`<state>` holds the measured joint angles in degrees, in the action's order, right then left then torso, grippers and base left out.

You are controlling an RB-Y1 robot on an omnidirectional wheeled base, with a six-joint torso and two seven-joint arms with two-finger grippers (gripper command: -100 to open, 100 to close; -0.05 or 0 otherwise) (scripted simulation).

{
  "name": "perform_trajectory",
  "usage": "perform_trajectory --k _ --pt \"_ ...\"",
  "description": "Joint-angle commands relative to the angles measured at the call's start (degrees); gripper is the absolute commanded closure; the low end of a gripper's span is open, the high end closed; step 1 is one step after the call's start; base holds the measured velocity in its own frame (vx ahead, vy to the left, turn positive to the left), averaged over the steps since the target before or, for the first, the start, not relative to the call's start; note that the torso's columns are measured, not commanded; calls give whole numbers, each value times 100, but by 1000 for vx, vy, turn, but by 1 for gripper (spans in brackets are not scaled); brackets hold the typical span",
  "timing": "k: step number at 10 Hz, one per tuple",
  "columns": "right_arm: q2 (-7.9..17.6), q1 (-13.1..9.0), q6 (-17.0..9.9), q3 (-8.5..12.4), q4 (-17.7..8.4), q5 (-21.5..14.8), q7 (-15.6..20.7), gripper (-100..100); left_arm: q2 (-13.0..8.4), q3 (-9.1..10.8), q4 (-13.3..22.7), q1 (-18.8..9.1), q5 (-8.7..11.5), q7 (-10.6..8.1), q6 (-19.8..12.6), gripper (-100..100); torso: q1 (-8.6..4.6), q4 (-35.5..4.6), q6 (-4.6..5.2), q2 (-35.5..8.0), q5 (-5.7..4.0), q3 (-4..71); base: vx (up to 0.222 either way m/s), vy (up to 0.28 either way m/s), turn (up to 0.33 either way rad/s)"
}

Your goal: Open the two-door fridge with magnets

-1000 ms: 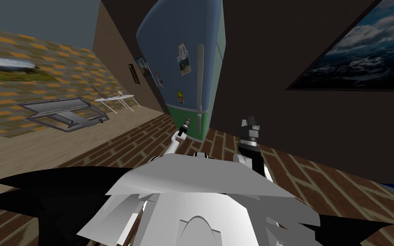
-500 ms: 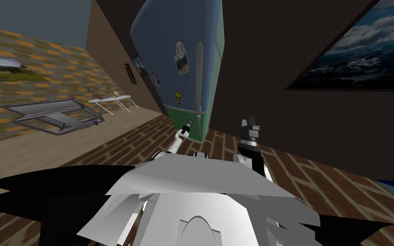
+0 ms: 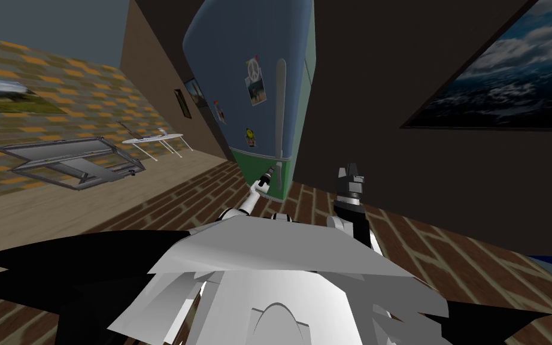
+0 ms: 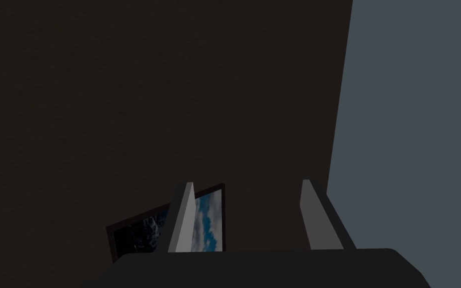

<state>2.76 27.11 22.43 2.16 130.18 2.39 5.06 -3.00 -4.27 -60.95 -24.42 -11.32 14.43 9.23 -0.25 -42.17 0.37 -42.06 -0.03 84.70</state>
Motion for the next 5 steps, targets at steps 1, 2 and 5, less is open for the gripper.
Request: perform_trajectory --k 1,2,5 --pt "0 0 0 0 0 0 0 0 110 40 144 -82 -17 22 26 -100 -24 6 21 14 -5 9 -4 21 15" --pt "0 0 0 -1 0 0 0 0 117 48 158 -89 -18 26 36 -100 -22 4 -1 14 -7 9 -9 12 20" --pt "0 -4 0 -1 0 0 0 0 -349 30 292 44 151 -263 343 100 53 35 -25 10 17 9 -103 60 -224"
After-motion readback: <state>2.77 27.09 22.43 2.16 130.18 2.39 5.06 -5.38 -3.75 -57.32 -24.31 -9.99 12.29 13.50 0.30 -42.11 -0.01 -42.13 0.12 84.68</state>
